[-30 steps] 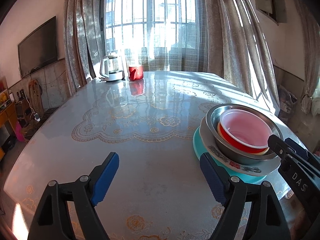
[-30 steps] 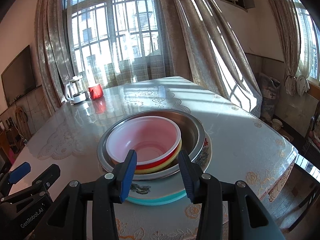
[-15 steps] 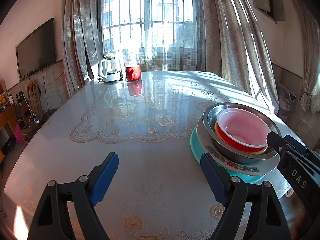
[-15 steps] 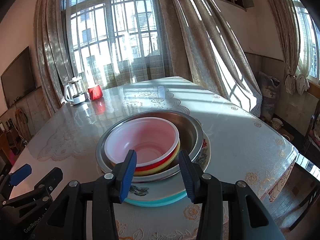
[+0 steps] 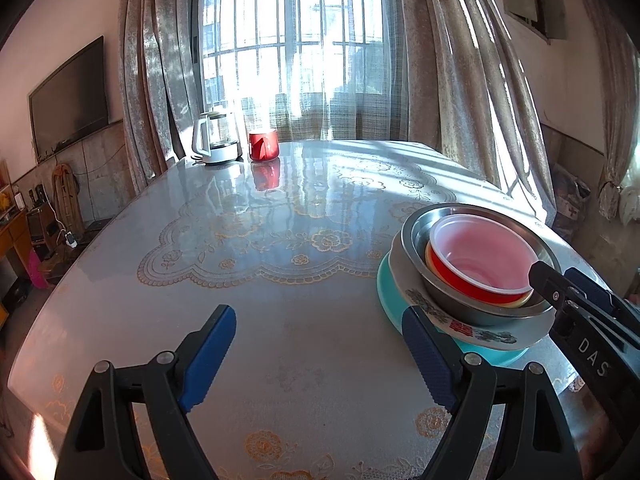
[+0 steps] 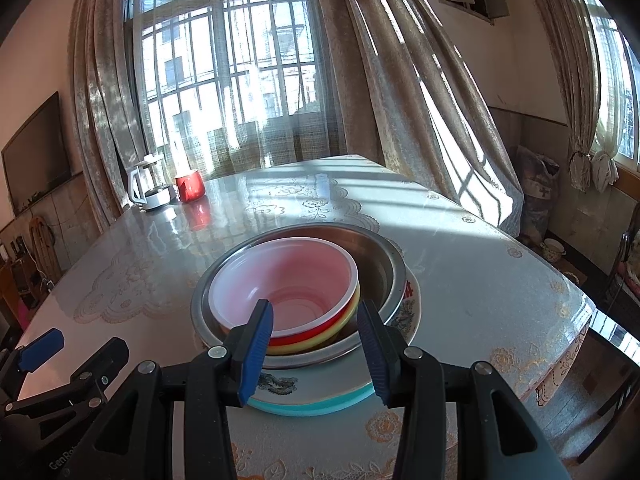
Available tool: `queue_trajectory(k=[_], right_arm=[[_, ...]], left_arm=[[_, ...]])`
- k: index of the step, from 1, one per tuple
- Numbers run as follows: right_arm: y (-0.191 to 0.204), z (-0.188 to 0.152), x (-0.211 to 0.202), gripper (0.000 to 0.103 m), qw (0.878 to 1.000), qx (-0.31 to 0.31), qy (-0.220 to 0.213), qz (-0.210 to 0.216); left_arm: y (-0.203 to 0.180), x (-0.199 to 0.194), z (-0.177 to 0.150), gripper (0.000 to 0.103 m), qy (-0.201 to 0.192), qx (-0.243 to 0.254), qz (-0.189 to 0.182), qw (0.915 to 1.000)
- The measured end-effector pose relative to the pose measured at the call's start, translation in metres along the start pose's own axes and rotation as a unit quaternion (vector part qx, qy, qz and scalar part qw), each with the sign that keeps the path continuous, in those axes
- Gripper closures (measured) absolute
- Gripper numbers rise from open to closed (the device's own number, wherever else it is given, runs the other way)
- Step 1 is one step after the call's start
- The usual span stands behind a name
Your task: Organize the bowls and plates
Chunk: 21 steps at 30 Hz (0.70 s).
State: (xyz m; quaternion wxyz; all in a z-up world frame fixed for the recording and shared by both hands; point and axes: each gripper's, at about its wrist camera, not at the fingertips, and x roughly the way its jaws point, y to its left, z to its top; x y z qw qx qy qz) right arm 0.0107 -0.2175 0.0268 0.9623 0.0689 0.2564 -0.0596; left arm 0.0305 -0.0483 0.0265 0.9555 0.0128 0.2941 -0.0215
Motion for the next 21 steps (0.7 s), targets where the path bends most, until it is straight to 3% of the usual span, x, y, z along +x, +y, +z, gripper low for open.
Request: queue_trajectory(k=[21], right_arm=[[-0.0014,-0.0012,0.0019,0.058,1.000,0.002,0.000,0.002]], left_arm=[[-0.0015,-0.0001,-0.0002,0.017,0.003,0.004,-0.001,1.0000]])
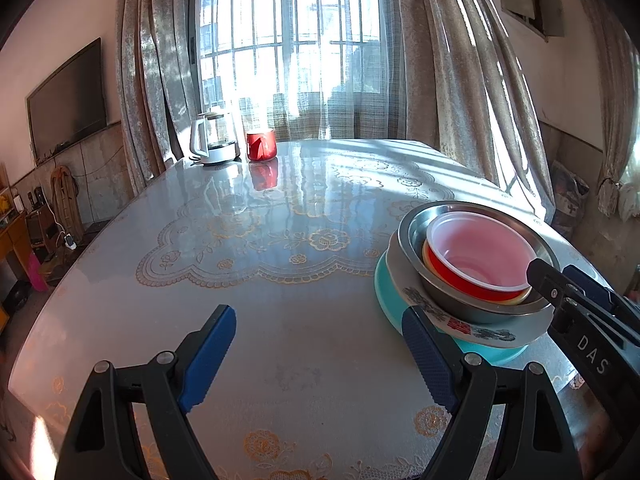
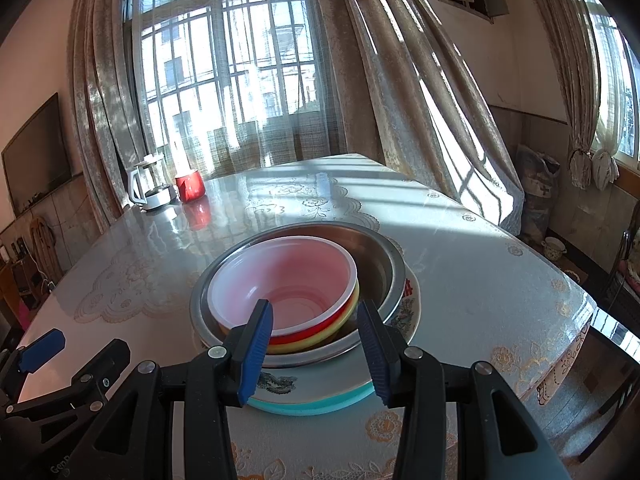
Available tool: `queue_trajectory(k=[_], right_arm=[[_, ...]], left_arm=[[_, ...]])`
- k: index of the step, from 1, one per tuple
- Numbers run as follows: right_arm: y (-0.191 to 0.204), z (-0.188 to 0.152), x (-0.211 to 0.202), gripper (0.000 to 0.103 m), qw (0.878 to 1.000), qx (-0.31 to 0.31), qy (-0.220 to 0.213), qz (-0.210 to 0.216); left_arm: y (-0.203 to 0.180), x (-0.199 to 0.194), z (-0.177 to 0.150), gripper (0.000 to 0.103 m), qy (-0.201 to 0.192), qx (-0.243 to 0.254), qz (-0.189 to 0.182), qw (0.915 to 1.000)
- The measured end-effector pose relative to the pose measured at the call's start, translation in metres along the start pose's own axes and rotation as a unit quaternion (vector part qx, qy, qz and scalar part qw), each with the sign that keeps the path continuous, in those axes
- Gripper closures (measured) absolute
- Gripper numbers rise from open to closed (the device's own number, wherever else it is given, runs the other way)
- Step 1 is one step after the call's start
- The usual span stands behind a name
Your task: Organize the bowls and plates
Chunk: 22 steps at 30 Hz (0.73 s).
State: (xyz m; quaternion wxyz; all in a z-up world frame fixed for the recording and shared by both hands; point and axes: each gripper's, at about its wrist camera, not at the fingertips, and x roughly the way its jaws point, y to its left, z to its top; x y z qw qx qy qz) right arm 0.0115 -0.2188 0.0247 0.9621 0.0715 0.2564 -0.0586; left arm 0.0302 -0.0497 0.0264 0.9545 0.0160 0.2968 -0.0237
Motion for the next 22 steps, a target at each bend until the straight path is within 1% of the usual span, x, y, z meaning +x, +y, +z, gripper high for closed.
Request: queue_trajectory(k=[12,17,22], right_arm=[[0.0010,-0.0013,0.0000,0.058,1.000,-0.001,0.002,0.001],[0.0019,-0.0024,0.0009,0.058,1.000,-0.004,0.005,0.003],[0.0034,-0.0024,0.0012,0.058,1.000,-0.007,0.004,0.005]], left_arm=[[-0.0004,0.0008,-0.0011,0.017,0.001,-0.001,-0.005,1.0000],[0.0014,0.0001,-0.0011,0.017,-0.009,-0.003,-0.001,1.0000],[0.0054,0.0025,-0.0017,0.018,-0.007,-0.008,-0.006,0.9999]])
